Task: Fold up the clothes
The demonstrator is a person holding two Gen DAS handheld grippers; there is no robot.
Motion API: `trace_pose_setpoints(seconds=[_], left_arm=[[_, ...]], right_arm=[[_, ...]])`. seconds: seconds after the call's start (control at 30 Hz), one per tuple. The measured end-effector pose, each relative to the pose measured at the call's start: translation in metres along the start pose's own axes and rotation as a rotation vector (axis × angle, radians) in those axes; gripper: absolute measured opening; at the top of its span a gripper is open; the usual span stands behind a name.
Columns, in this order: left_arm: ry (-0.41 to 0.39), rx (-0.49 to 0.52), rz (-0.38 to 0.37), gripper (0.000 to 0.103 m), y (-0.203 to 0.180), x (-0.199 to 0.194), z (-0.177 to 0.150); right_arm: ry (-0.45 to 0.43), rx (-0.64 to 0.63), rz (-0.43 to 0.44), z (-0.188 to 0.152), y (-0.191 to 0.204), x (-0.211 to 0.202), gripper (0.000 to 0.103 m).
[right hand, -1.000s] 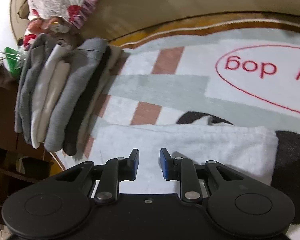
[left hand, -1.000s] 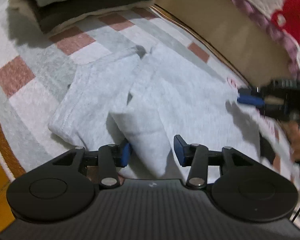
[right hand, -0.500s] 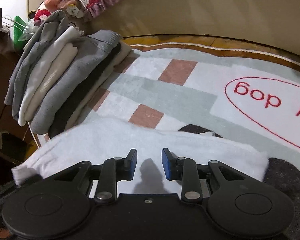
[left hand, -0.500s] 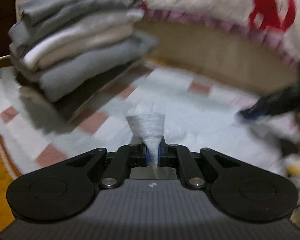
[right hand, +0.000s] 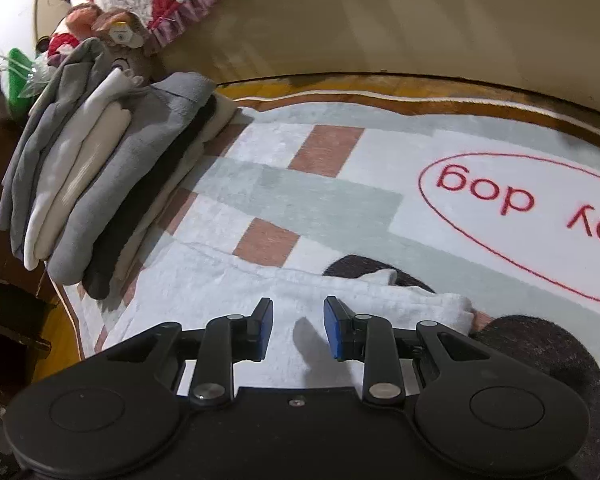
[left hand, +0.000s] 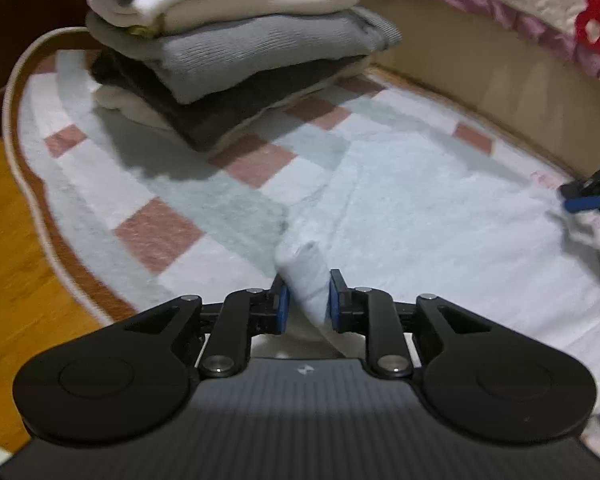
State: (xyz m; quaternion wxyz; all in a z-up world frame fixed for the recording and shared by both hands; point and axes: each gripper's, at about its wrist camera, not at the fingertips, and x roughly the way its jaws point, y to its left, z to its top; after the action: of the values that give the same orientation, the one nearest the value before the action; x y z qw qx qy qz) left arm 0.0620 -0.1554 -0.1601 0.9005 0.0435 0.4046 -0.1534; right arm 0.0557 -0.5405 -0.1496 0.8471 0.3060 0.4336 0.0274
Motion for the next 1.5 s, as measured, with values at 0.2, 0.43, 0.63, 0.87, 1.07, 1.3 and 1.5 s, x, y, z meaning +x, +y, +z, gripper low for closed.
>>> trace_pose_setpoints(seconds=[0.2,0.43,0.63,0.87,1.07,1.3,1.5], left_arm=[[-0.068,-0.032,0.018,0.032,0.012,-0.021,0.003],[0.010,0.042,-0.200,0.053,-0.007,-0.014,-0.004],[0.109,0.129,-0.095,0.053,-0.019,-0.001,-0.025],[0.012,0.134,-0.279,0.052,-0.042,-0.038,-0.016],[0.019,0.273,-0.556,0.053,-0.108,-0.045,-0.021],[0.116,0.437,-0.666,0.053,-0.180,-0.022,-0.044],[0.158,0.451,-0.579,0.009,-0.190,-0.017,-0.063]], right_arm=[[0.009,0.020,-0.009,0.003,-0.007,-0.005,0.034],[-0.010,0.106,-0.055,0.010,-0.038,-0.039,0.048],[0.001,0.137,-0.077,0.005,-0.046,-0.048,0.054],[0.073,0.132,-0.095,-0.001,-0.050,-0.034,0.059],[0.149,0.145,-0.113,-0.007,-0.055,-0.014,0.060],[0.185,0.106,-0.110,-0.016,-0.049,-0.002,0.067],[0.101,0.102,-0.035,-0.014,-0.052,-0.006,0.015]])
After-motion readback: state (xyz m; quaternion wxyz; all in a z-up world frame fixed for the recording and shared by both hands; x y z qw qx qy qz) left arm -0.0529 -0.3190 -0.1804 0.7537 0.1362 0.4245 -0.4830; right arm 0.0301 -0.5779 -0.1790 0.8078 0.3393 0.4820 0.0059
